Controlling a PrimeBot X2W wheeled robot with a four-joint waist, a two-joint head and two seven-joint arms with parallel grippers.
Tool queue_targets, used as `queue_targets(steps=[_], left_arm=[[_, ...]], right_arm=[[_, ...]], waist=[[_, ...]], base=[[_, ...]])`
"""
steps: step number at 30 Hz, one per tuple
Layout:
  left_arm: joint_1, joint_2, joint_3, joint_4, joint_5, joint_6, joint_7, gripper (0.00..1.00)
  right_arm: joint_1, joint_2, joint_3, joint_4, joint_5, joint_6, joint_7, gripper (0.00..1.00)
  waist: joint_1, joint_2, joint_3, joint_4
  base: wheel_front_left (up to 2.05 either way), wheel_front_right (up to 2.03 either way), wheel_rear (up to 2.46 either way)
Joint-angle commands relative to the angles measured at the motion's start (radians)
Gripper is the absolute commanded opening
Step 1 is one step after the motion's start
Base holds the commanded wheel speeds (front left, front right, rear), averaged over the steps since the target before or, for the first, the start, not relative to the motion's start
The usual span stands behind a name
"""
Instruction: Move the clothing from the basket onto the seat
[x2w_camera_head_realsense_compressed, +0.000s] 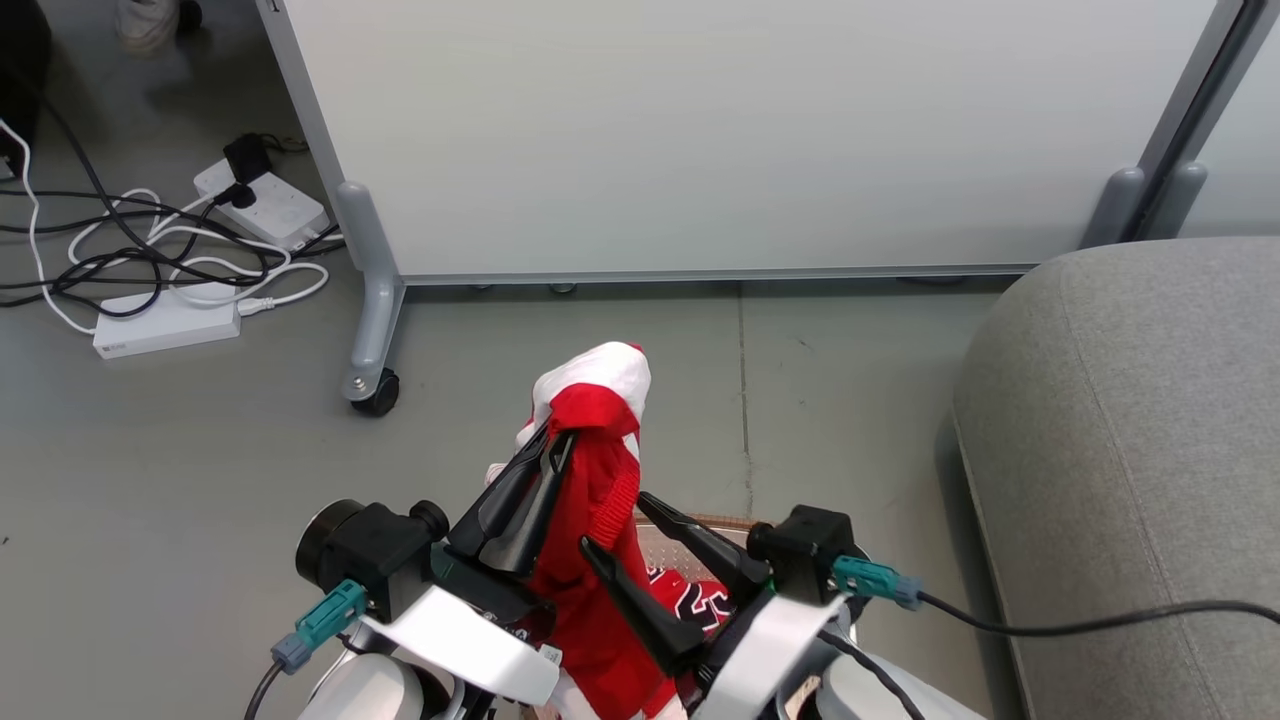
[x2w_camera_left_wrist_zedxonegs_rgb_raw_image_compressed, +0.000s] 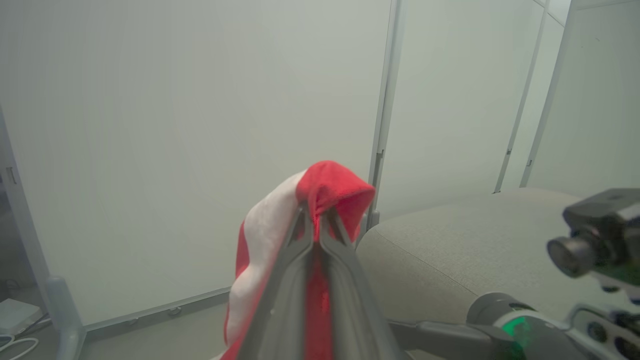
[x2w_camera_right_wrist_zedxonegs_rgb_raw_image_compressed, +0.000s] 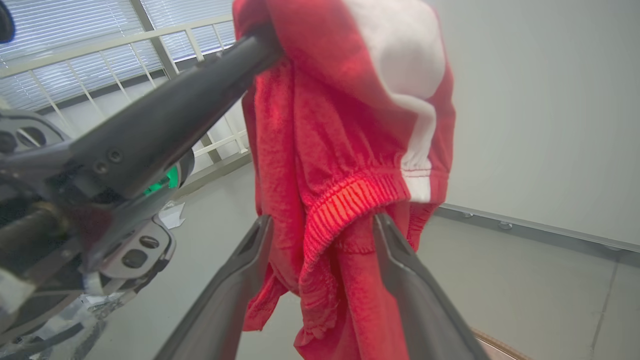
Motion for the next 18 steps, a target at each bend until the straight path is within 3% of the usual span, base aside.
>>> queue_targets(steps=[1,5,6,7,8,9,18], left_arm=[[-0.016,0.002,0.001,-0.004,-0.004,-0.006,-0.005,0.0],[-0.021,0.003,-0.003,-0.004,-0.006,-0.008,-0.007,0.0],[-0.023,0.002,-0.004,-0.004,-0.007,-0.008,-0.008,0.0],[-0.024,0.002,-0.005,-0.004,-0.007,-0.008,-0.008,0.0],[-0.025,0.001,-0.005,-0.004,-0.008,-0.009,-0.007,0.0],[-0.026,0.001,-0.007,-0.003,-0.008,-0.009,-0.007,0.0],[-0.031,0.01,-0.015,0.004,-0.005,-0.007,-0.001,0.0]], right_arm=[[-0.035,-0.006,0.031,0.031,0.021,0.002,-0.012,1.0],[-0.075,-0.006,0.068,0.072,0.058,0.002,-0.02,1.0],[-0.085,-0.006,0.078,0.083,0.073,0.002,-0.021,0.52],[-0.094,-0.006,0.087,0.092,0.085,0.002,-0.023,0.38],[-0.104,-0.007,0.095,0.106,0.092,0.002,-0.025,0.13],[-0.111,-0.006,0.107,0.114,0.105,0.002,-0.026,0.0],[-0.156,-0.006,0.139,0.156,0.113,0.002,-0.027,0.0]], waist=[[0.0,0.0,0.004,0.004],[0.0,0.0,0.008,0.009],[0.0,0.0,0.009,0.01],[0.0,0.0,0.01,0.011],[0.0,0.0,0.01,0.012],[0.0,0.0,0.011,0.012],[0.0,0.0,0.017,0.009]], base=[[0.0,0.0,0.0],[0.0,0.0,0.0],[0.0,0.0,0.0],[0.0,0.0,0.0],[0.0,0.0,0.0],[0.0,0.0,0.0],[0.0,0.0,0.0]])
